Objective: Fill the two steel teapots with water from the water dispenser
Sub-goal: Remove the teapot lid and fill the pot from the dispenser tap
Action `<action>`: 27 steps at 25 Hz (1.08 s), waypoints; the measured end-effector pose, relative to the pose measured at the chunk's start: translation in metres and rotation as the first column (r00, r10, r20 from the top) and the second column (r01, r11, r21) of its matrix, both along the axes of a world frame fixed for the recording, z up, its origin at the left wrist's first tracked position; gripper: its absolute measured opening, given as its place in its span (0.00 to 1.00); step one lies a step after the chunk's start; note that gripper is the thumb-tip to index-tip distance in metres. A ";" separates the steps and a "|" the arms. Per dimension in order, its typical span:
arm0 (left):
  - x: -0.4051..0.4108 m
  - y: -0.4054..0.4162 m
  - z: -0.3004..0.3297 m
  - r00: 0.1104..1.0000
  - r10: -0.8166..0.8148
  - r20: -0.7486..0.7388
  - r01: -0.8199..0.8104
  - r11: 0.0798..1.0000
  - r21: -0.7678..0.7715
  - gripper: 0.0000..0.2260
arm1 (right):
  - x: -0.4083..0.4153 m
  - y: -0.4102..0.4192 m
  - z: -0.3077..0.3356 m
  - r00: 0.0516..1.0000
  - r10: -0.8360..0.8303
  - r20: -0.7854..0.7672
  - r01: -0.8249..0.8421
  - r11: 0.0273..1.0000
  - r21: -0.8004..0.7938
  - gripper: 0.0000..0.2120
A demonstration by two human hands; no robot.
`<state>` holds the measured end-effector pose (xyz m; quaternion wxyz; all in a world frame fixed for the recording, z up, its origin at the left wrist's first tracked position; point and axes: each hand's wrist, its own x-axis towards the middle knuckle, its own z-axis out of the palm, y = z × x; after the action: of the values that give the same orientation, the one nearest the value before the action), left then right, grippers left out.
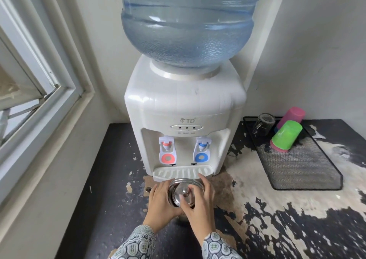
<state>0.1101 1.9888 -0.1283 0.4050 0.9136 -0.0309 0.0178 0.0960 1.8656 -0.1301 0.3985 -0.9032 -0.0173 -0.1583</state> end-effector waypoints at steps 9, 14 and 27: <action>-0.001 -0.001 -0.003 0.999 0.047 0.003 -0.047 0.998 -0.032 0.38 | 0.005 0.004 0.003 0.988 0.005 -0.157 0.045 0.949 0.311 0.05; 0.001 -0.002 0.002 0.998 0.034 -0.050 -0.037 0.997 -0.068 0.40 | 0.014 -0.002 0.010 0.972 0.048 -0.232 0.032 0.944 0.330 0.05; 0.000 0.005 0.000 0.989 -0.090 -0.120 0.087 0.996 -0.034 0.42 | -0.003 -0.009 0.008 0.991 0.067 -0.116 -0.033 0.962 0.273 0.08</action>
<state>0.1098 1.9942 -0.1280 0.4195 0.9049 -0.0466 -0.0554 0.0932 1.8564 -0.1217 0.5221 -0.8478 0.0065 -0.0928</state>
